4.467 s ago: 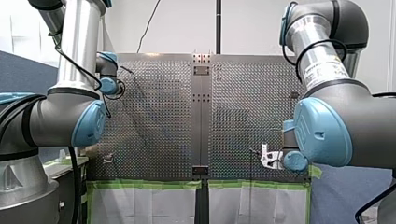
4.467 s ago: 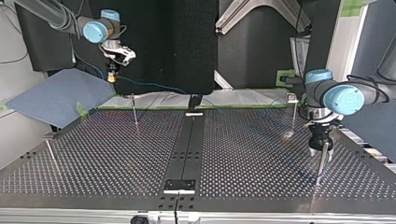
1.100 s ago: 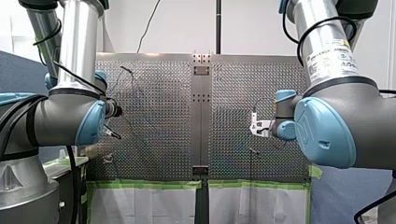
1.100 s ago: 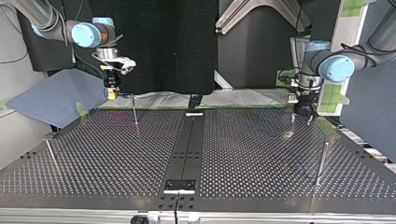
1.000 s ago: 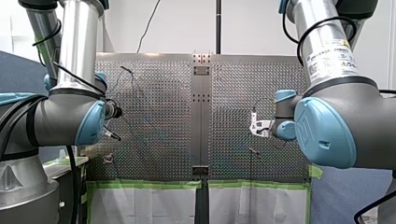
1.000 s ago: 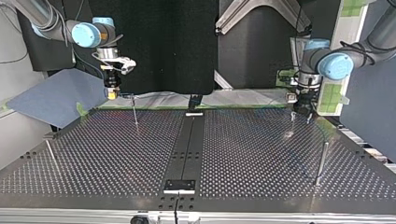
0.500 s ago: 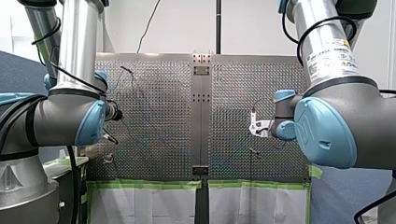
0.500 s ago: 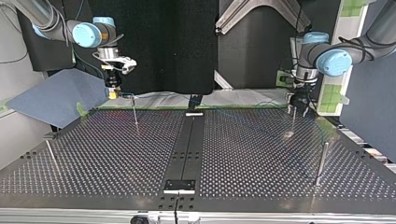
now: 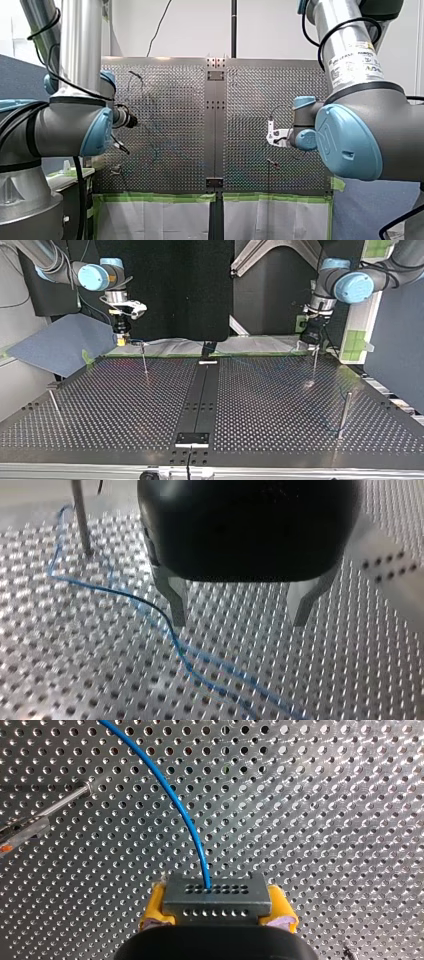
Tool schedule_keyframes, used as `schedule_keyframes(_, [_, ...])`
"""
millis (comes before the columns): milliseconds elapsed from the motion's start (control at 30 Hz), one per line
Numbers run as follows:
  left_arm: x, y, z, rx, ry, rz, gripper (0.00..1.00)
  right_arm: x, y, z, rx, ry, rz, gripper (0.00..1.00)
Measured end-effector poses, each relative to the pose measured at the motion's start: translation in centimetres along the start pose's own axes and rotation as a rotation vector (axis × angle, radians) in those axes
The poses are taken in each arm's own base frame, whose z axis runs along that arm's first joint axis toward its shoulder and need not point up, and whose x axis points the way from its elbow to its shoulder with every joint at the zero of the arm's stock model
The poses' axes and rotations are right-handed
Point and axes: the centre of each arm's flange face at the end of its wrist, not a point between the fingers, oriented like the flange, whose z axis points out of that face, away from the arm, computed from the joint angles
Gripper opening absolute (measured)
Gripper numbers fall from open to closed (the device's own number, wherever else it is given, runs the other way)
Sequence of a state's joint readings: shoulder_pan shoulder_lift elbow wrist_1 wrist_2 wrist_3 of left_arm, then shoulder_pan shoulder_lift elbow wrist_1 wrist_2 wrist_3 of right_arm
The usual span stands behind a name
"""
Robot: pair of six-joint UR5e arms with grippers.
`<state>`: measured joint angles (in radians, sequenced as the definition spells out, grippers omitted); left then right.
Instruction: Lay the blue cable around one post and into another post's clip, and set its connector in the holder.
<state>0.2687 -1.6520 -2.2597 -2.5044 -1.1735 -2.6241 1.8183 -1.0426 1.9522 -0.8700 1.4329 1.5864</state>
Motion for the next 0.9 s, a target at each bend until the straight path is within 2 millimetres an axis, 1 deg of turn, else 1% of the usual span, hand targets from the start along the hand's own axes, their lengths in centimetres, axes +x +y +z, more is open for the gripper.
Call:
schedule_keyframes(133, [0.0,-0.4,-0.8,0.022,-0.027,-0.018,1.00,0.0,0.0,0.0,0.000,0.000,0.000,0.00])
schedule_keyframes(267, [-1.1,-1.5,-0.9,0.038,-0.072,-0.029,1.00,0.0,0.0,0.0,0.000,0.000,0.000,0.00])
schedule_keyframes(600, [-5.8,-6.0,-0.7,0.059,-0.208,0.061,1.00,0.0,-0.1,0.0,0.002,0.000,0.000,0.00])
schedule_keyframes(900, [-9.7,-10.6,-1.4,0.067,-0.328,0.156,1.00,0.0,-0.1,0.0,0.003,0.000,0.000,0.00])
